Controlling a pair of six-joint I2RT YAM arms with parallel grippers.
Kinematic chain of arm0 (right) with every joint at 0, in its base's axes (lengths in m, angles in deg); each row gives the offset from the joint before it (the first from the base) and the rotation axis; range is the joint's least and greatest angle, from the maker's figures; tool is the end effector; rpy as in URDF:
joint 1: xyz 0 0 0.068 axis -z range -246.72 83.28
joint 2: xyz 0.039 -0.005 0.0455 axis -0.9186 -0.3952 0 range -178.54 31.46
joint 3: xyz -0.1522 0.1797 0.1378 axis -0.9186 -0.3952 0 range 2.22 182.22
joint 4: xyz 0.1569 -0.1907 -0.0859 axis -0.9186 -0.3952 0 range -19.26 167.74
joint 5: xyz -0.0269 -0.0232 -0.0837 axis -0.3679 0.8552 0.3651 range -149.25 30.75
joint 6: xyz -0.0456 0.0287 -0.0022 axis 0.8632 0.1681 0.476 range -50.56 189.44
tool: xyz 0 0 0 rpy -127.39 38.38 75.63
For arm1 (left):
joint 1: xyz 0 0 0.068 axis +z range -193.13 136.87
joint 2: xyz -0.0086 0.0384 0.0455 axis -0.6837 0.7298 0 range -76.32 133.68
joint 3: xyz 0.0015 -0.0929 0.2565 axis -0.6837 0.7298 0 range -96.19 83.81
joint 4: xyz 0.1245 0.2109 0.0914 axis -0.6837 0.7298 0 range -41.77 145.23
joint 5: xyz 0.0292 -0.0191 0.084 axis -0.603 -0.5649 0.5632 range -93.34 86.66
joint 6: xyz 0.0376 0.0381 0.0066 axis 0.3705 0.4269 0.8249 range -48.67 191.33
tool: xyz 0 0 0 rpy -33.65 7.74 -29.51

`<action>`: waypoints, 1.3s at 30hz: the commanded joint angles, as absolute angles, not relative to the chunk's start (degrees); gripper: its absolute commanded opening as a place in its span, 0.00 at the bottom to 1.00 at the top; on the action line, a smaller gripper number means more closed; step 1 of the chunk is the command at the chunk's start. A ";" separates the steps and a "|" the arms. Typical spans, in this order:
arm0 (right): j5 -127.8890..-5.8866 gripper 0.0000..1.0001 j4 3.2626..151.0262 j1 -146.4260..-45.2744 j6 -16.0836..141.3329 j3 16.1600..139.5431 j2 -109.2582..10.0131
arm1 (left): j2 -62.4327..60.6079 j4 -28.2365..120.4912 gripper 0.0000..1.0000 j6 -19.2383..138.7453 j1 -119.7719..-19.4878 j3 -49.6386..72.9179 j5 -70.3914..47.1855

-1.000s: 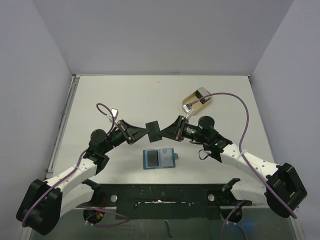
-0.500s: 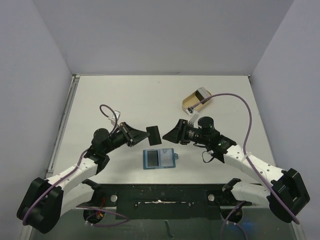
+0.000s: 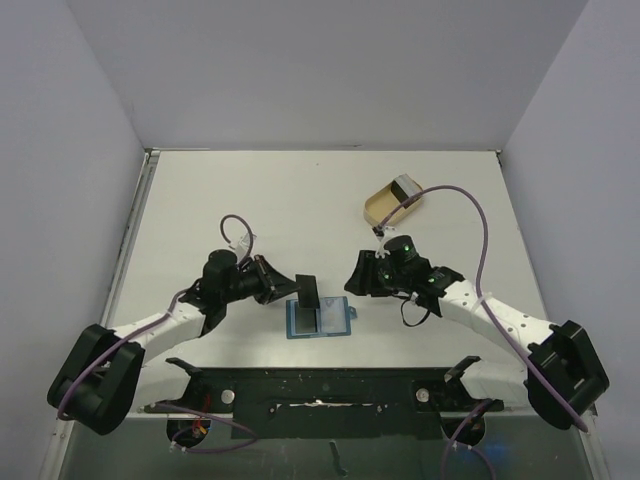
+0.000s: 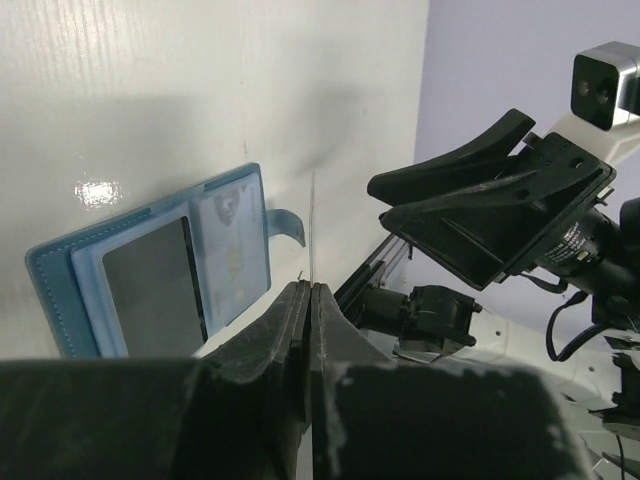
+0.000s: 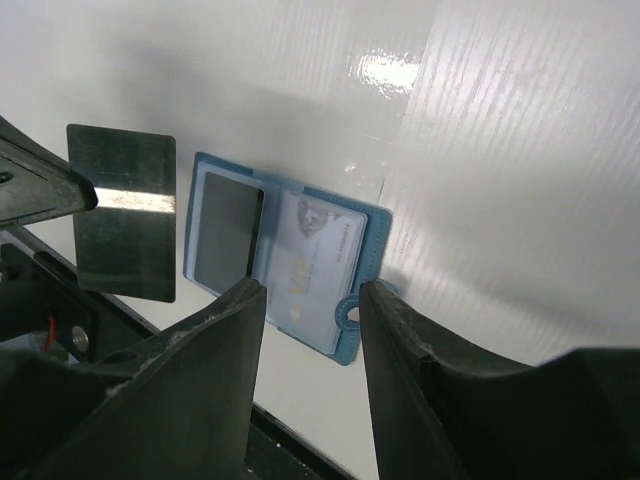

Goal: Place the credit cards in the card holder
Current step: Pick up the credit card from the storage box, then insert the credit card into the card holder.

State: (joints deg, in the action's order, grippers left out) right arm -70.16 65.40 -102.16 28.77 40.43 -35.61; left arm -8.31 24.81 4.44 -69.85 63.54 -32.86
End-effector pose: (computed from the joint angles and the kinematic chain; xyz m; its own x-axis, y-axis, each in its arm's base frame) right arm 0.1938 0.1462 0.2192 -0.8537 0.1779 -0.4894 -0.1701 0.7930 0.5849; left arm 0.1940 -0.1173 0.1741 -0.8731 -0.4566 -0.1711 -0.0274 0.3962 -0.9178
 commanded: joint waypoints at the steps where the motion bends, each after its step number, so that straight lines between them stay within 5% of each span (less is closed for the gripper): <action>1: -67.85 0.42 64.47 -104.59 31.86 44.60 -39.74 | -5.10 24.60 0.00 8.14 -70.90 60.14 -35.12; 19: -60.31 0.32 62.45 -112.33 34.59 48.80 -53.93 | 7.36 21.14 0.00 10.55 -74.12 58.56 -36.39; 39: -55.38 0.21 61.56 -114.70 33.43 46.67 -56.18 | 10.58 27.01 0.00 14.12 -75.80 56.76 -33.53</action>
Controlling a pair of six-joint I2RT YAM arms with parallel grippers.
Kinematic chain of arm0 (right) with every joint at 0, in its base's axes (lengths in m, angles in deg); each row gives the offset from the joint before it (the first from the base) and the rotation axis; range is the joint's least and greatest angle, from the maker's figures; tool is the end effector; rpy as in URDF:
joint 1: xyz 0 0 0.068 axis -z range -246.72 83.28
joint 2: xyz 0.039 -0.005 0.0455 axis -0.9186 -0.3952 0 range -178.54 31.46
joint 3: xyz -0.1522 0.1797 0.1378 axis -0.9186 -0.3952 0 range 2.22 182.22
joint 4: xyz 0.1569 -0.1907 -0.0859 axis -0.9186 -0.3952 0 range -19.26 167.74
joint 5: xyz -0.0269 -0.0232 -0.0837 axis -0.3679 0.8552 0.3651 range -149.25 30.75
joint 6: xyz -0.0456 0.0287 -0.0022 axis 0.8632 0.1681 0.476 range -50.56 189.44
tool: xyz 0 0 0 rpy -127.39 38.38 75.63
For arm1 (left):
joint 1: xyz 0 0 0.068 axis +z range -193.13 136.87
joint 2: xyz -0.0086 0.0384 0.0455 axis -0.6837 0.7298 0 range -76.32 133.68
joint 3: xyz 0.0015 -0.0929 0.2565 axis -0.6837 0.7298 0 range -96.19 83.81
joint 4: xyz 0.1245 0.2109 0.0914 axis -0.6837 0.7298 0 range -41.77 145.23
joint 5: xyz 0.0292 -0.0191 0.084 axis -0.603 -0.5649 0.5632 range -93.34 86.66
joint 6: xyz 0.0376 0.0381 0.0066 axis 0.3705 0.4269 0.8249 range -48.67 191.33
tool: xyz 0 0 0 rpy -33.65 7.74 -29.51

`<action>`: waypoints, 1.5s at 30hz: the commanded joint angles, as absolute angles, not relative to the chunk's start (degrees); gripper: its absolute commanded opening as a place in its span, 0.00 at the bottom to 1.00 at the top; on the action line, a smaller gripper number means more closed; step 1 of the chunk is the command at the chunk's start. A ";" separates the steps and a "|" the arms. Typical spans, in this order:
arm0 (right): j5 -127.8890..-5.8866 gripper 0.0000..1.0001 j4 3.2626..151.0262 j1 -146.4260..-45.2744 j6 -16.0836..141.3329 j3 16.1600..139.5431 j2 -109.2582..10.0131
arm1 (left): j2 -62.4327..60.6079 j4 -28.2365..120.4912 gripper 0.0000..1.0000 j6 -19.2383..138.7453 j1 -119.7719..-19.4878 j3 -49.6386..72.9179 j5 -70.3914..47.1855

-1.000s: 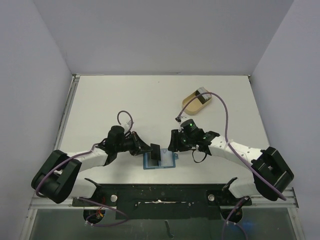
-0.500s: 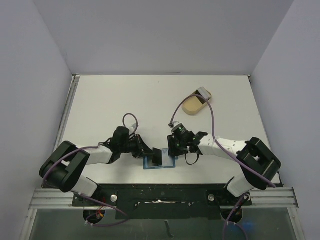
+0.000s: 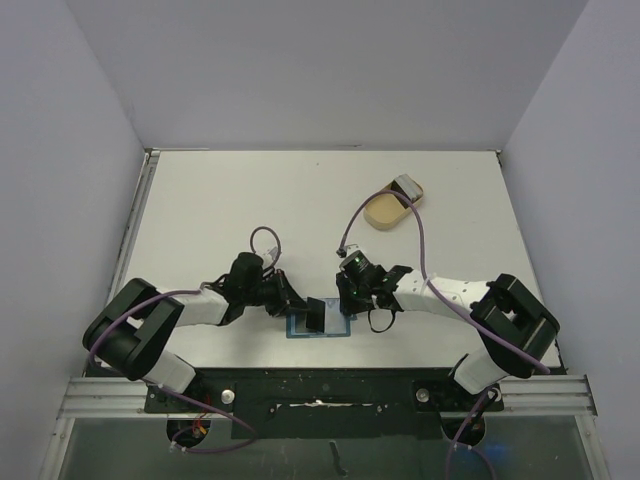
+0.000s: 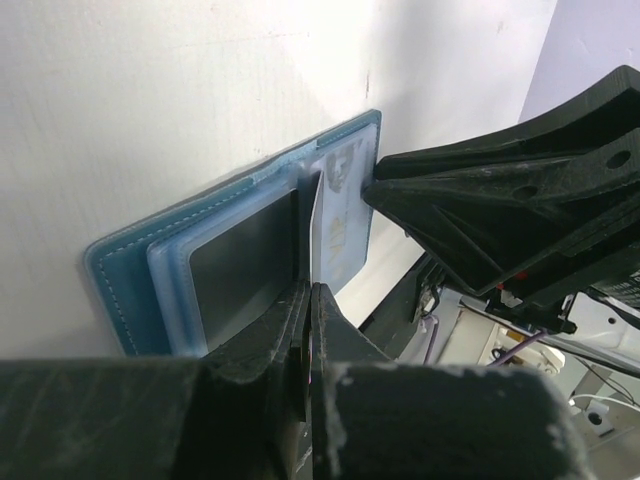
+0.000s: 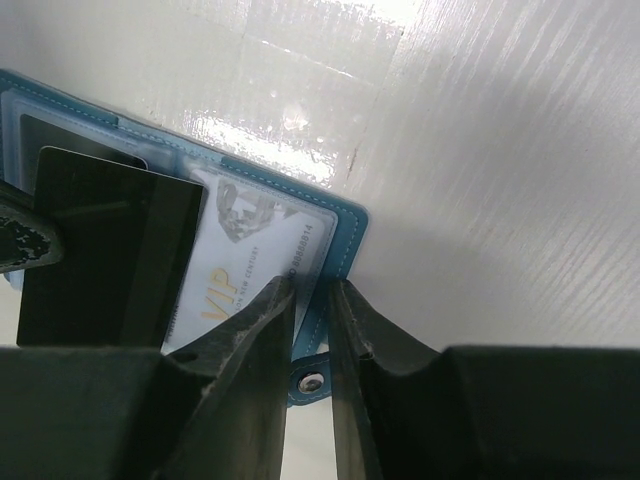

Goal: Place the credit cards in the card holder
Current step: Insert the credit card into the card holder.

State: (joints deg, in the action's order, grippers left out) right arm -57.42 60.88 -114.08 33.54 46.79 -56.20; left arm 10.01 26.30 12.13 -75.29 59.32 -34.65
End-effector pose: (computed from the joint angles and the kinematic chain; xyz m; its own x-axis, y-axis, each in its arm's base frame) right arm 0.1932 0.2082 0.1589 -0.8998 -0.1118 -0.4218 -0.2429 0.9313 0.2713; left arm 0.2033 -0.1497 0.1222 -0.9586 -0.2642 -0.1064 -0.0609 0.5551 -0.8295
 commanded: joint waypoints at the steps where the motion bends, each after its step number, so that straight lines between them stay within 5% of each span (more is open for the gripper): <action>1: -55.38 0.20 61.57 -114.87 33.41 46.73 -56.31 | 10.48 27.24 0.00 14.05 -76.00 56.74 -33.30; 45: -51.34 0.21 61.07 -115.91 23.50 42.49 -49.52 | 11.96 24.94 0.05 11.43 -82.60 56.30 -22.74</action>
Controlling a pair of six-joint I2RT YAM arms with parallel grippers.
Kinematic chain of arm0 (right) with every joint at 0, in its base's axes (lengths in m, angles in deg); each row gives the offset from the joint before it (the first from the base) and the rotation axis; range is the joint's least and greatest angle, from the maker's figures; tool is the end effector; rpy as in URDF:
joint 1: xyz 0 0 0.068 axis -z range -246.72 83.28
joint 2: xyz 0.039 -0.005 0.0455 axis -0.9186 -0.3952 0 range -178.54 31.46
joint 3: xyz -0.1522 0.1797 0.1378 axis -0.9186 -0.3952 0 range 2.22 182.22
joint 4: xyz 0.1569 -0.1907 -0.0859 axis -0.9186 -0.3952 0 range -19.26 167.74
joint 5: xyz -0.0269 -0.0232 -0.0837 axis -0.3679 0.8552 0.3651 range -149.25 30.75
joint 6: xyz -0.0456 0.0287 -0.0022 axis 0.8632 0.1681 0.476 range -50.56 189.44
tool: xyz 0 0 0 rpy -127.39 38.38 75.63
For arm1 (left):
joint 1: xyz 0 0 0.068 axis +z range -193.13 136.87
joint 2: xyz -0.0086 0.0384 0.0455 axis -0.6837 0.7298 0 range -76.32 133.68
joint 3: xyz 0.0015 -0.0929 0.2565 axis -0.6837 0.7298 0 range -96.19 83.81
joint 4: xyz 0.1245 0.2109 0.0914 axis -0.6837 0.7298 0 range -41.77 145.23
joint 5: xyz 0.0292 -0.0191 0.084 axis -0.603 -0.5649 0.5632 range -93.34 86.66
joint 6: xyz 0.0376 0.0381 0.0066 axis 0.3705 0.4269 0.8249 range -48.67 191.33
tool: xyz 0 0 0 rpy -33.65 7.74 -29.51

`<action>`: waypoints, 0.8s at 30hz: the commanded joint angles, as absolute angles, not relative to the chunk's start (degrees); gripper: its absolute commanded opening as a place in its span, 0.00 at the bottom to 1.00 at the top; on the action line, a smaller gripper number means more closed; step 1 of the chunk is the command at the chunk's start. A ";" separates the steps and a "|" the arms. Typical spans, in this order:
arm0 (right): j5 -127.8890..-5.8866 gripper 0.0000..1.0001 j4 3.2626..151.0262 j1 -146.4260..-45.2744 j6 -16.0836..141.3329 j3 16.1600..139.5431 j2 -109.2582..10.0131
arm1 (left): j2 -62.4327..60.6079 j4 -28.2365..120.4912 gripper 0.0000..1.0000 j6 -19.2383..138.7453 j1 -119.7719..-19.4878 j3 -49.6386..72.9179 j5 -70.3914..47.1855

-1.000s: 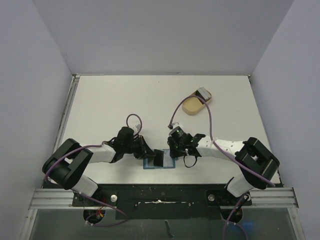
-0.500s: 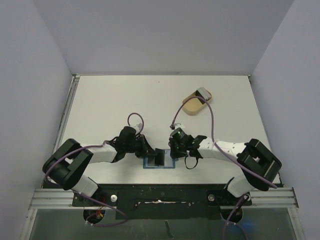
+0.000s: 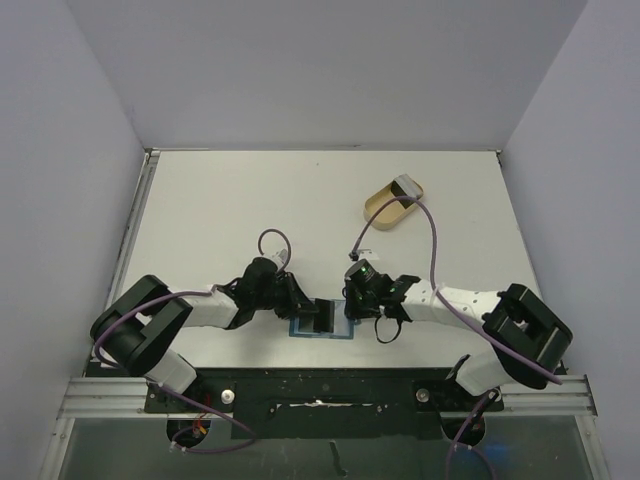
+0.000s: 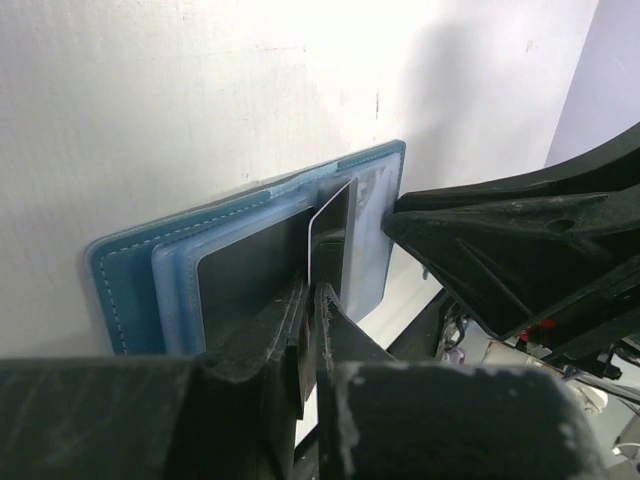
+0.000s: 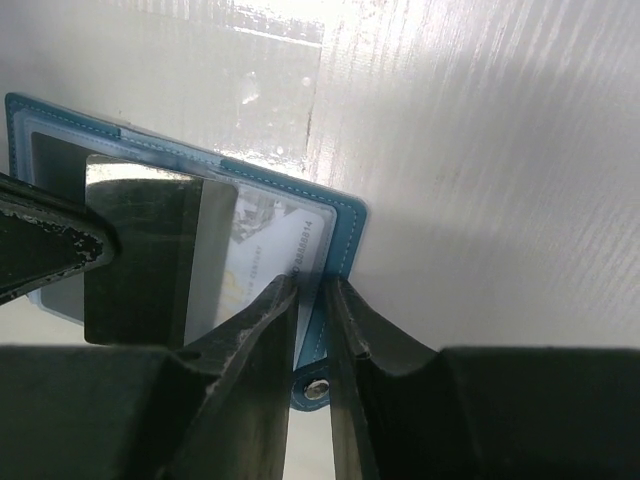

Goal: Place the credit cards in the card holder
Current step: Insert the credit card into the card holder.

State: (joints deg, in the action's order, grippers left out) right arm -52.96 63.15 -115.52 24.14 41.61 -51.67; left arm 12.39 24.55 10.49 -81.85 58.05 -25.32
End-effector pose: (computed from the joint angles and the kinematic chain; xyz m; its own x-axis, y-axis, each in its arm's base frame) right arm 0.1771 0.1964 0.1565 -0.8990 0.0458 -0.4355 -0.1009 0.9461 0.3077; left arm 0.1959 -0.1742 0.1187 -0.9446 -0.2807 -0.1704 -0.0385 0.6100 -0.7914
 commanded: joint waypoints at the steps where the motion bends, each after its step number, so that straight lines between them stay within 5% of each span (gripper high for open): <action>1: -51.15 0.22 60.25 -115.93 23.65 43.14 -49.22 | 11.65 26.24 0.09 11.87 -82.62 55.89 -22.11; 9: -51.77 0.31 58.24 -115.94 22.59 43.05 -45.29 | 10.14 30.99 0.30 13.75 -82.75 54.53 -20.05; 24: -54.04 0.24 67.75 -115.89 18.46 36.06 -46.99 | 11.40 32.67 0.29 14.28 -85.84 52.60 -17.00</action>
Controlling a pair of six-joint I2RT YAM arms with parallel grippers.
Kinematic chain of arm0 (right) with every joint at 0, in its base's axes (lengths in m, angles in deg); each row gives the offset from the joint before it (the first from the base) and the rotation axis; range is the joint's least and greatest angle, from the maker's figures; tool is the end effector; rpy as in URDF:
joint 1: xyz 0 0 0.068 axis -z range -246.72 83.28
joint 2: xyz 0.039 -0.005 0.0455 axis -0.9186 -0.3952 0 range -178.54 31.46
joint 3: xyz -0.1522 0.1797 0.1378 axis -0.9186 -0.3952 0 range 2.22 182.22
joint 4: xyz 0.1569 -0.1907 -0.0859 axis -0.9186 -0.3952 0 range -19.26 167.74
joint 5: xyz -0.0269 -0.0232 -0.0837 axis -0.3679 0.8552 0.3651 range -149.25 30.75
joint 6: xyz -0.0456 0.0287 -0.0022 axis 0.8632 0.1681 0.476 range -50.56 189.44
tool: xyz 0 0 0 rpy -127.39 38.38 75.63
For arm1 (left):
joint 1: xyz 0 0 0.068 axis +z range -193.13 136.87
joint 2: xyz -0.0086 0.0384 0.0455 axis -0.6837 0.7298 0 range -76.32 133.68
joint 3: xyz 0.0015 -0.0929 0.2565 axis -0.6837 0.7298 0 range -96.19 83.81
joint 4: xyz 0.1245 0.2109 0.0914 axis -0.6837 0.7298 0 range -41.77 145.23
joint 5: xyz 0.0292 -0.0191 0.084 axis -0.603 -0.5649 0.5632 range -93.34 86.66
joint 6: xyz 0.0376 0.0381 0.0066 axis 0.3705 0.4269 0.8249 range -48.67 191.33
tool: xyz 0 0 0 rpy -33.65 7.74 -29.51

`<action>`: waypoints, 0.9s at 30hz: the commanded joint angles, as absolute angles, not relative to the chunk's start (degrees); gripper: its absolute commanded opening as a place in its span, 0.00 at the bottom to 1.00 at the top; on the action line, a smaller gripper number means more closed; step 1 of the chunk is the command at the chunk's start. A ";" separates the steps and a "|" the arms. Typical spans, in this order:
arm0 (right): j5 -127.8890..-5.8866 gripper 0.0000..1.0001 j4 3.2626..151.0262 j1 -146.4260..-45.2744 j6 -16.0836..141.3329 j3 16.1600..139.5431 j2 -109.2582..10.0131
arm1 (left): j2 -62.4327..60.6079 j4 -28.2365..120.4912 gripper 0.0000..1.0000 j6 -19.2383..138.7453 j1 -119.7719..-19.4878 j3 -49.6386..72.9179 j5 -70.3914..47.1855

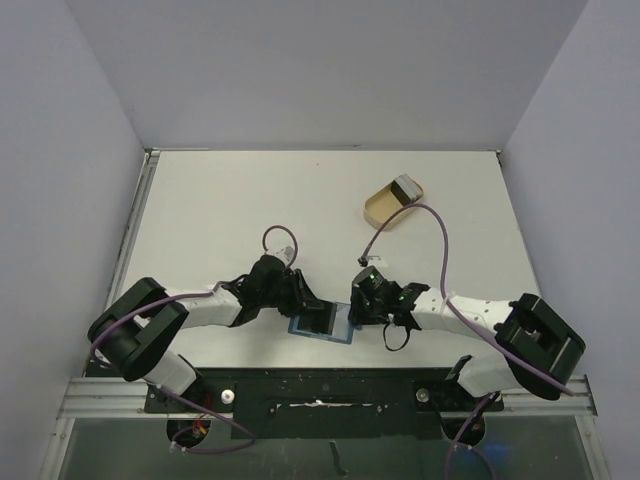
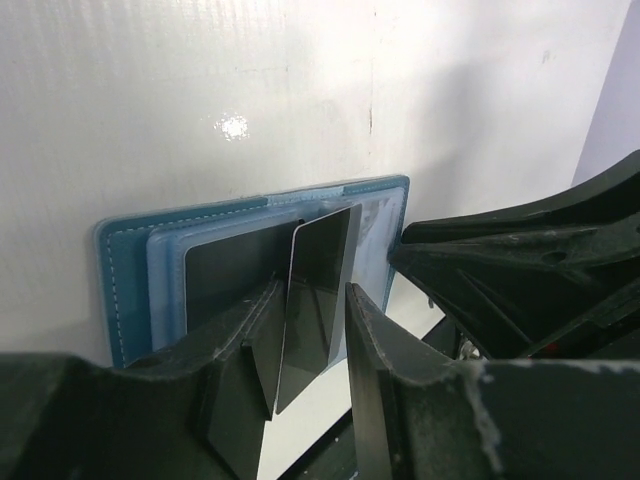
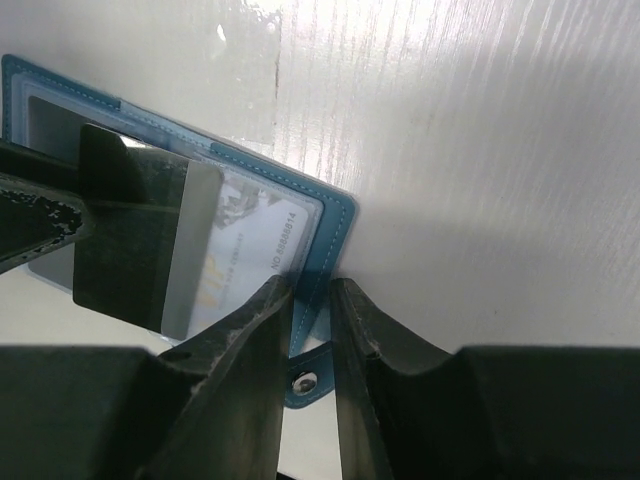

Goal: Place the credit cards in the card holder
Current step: Insert the credit card into the card holder.

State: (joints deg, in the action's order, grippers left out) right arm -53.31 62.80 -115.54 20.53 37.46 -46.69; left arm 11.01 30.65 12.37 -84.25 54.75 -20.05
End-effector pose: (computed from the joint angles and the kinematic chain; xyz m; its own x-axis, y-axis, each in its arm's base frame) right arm 0.1637 0.1815 0.1564 -0.9033 0.1061 -0.4157 -0.0480 0.9379 0.3435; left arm 0.1964 -0.1850 0.1299 -0.9336 -0.2743 -0.2304 -0.0114 0.6655 -0.7463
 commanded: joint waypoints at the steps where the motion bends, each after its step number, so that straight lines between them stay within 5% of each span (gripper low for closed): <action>1: -54.32 0.23 68.39 -115.94 18.20 35.72 -47.24 | 11.66 32.67 0.29 14.21 -86.18 52.42 -16.67; 27: -53.46 0.19 73.32 -115.85 15.16 33.95 -44.74 | 11.19 33.34 0.28 7.47 -89.52 50.53 -11.09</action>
